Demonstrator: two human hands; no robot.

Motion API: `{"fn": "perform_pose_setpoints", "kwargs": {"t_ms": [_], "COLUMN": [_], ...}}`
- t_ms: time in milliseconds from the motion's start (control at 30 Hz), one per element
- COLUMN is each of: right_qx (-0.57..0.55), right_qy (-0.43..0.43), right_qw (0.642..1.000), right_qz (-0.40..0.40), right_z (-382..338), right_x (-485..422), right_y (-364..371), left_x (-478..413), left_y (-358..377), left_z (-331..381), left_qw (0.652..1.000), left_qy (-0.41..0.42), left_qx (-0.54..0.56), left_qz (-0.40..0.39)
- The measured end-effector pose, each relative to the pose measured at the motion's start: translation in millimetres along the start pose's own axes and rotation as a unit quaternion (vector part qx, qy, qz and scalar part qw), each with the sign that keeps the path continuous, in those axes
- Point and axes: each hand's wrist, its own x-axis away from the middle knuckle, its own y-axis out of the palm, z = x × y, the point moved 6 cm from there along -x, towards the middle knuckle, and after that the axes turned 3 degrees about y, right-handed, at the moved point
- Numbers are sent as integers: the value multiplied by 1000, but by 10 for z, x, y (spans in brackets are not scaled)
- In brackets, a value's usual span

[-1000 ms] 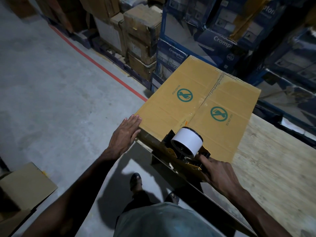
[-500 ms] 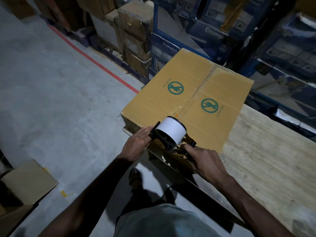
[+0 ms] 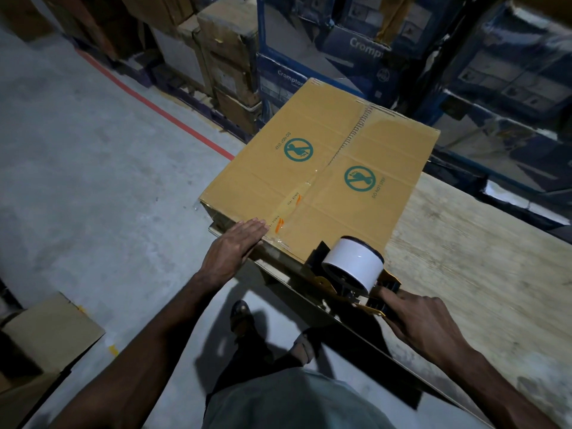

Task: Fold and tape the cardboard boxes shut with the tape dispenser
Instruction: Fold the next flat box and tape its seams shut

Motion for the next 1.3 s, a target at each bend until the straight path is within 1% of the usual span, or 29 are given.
{"fn": "perform_pose_setpoints", "kwargs": {"t_ms": [100, 167, 300, 400, 533, 733, 867, 967, 1100, 1233, 1300], "right_qx": [4, 7, 1, -8, 2, 1, -5, 6, 14, 20, 15], "right_qy": [-5, -17, -14, -5, -1, 7, 14, 19, 36, 37, 34], "right_qw": [1000, 999, 999, 1000, 1000, 1000, 1000, 1000, 999, 999, 999], "right_qz": [18, 34, 30, 27, 11, 12, 13, 15, -12, -28, -22], "right_z": [33, 24, 56, 65, 93, 113, 182, 287, 444, 463, 458], "right_x": [41, 36, 58, 62, 78, 99, 241, 428, 667, 669, 664], "right_y": [-29, -49, 8, 21, 75, 47, -8, -45, 40, 143, 173], "left_x": [19, 39, 32, -25, -61, -63, -118, -122, -118, -103, -75], "left_y": [10, 76, 367, 584, 763, 732, 627, 585, 566, 630, 670], "left_z": [28, 123, 563, 928, 1161, 1122, 1187, 1183, 1204, 1196, 1186], "left_qw": [1000, 999, 996, 995, 990, 989, 991, 992, 991, 990, 992], "left_qy": [-4, 0, 51, 78, 70, 84, 114, 107, 115, 104, 89], "left_qx": [-14, -30, -34, -23, -38, -46, -10, 15, 27, 73, 67], "left_qz": [2, -15, -61, -64, -116, -114, -65, -66, -64, -61, -58]}}
